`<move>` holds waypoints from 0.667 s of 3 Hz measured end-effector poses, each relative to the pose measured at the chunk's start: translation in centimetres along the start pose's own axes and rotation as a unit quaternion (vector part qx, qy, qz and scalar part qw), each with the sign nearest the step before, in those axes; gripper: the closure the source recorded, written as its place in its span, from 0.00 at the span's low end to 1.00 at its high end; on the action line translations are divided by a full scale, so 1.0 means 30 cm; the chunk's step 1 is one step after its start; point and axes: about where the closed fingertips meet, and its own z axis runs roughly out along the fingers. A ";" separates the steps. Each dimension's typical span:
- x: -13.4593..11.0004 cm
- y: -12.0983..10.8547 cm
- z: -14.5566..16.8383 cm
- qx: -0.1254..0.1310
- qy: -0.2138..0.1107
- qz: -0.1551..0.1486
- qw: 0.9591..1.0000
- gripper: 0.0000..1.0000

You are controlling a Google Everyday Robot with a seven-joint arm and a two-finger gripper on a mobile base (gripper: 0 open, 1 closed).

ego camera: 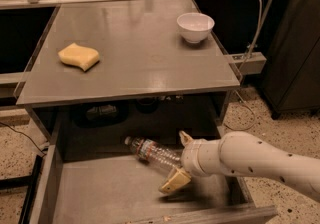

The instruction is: Pick water bottle from top drawer and place on counter

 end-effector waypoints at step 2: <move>0.026 0.011 0.035 -0.004 0.008 0.009 1.000 0.15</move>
Offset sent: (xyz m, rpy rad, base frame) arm -0.0005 0.0015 -0.0111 -0.0051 0.0176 -0.0079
